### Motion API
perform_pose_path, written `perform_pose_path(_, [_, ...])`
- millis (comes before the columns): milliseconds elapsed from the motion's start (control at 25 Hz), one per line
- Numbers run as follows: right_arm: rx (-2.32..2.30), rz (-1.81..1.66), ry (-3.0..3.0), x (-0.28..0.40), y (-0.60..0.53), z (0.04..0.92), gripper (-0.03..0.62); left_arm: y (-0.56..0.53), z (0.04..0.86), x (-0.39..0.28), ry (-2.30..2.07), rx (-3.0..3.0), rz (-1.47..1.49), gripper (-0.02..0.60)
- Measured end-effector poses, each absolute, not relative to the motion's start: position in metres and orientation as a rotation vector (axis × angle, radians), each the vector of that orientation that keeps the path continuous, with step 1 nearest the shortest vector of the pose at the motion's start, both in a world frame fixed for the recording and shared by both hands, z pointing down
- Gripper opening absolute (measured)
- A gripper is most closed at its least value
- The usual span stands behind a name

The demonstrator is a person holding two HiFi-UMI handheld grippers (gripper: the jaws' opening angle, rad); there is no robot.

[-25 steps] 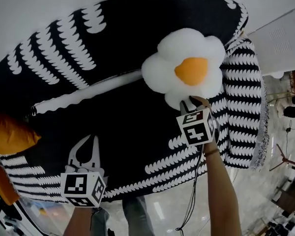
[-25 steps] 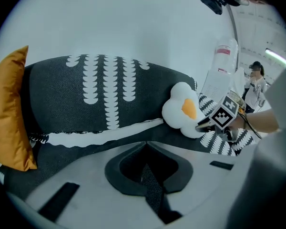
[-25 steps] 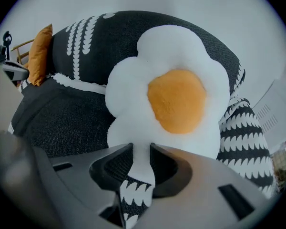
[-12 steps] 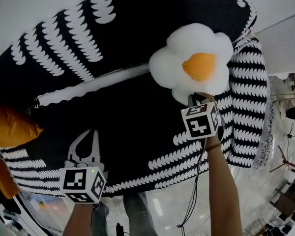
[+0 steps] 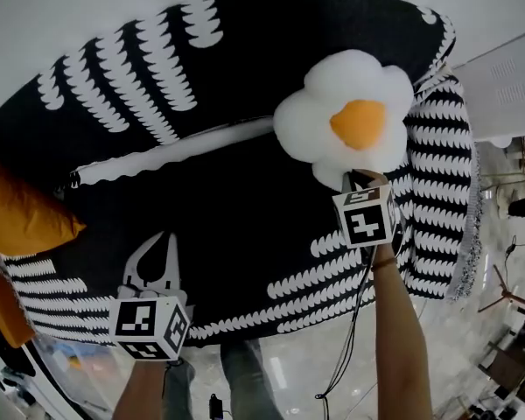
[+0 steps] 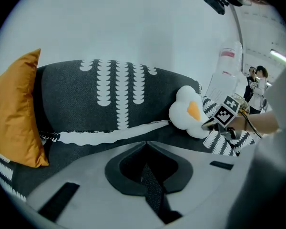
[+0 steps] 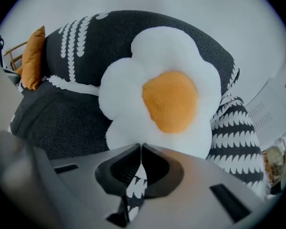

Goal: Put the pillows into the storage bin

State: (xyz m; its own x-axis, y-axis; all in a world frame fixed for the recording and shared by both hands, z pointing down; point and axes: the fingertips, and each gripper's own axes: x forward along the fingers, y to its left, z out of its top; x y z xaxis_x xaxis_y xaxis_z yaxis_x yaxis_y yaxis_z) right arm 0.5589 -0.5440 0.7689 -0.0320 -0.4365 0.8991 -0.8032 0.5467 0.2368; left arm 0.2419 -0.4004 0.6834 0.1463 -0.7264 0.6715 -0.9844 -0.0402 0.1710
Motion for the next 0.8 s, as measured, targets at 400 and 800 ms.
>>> perform_pose_path(400, [1.006,0.342,-1.641,0.564,-0.522,0.720,0.008,-0.400,0.624,0.230,-1.694,1.826,0.500,0.006])
perform_pose_path(800, [0.917,0.345,-1.725,0.525,-0.493,0.649,0.008,-0.378,0.558,0.219,-1.741,1.840,0.449,0.006])
